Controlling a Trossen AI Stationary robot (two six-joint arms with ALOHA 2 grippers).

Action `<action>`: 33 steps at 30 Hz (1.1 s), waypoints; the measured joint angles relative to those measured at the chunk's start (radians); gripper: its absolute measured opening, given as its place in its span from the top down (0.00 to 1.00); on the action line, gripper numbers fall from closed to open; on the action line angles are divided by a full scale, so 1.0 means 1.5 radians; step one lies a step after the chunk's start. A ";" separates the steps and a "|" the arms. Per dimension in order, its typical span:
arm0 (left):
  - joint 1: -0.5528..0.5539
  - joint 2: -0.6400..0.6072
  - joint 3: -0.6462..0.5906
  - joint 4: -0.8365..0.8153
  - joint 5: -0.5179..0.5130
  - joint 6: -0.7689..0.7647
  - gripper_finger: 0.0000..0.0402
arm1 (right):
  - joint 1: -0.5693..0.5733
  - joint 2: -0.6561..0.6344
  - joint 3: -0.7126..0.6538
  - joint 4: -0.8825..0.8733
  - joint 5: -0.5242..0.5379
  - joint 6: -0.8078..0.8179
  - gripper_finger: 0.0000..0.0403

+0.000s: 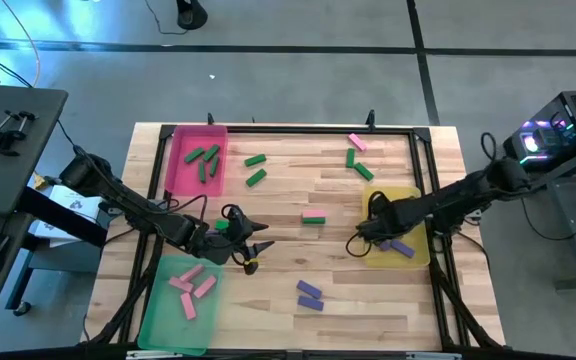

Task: Sort blocks
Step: Put the blue block into the yellow bin, then put the green block into the pink bin

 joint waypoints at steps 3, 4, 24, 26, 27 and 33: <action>0.000 0.000 0.000 0.000 0.000 0.000 0.46 | -0.005 0.020 0.000 0.011 0.005 -0.031 0.88; 0.000 0.000 0.000 0.000 0.000 0.000 0.46 | -0.007 0.025 0.001 0.011 0.005 -0.034 0.86; 0.000 0.000 0.000 0.000 0.000 -0.001 0.46 | 0.070 -0.058 0.068 -0.074 0.116 0.003 0.63; 0.000 0.000 0.000 0.000 0.000 -0.001 0.46 | 0.097 -0.065 0.072 -0.046 0.146 0.000 0.63; 0.000 0.000 0.000 0.000 0.000 -0.001 0.46 | 0.111 -0.068 0.072 -0.025 0.159 -0.002 0.63; 0.000 0.000 0.000 0.000 0.000 -0.001 0.46 | 0.187 -0.069 0.073 0.079 0.208 -0.007 0.63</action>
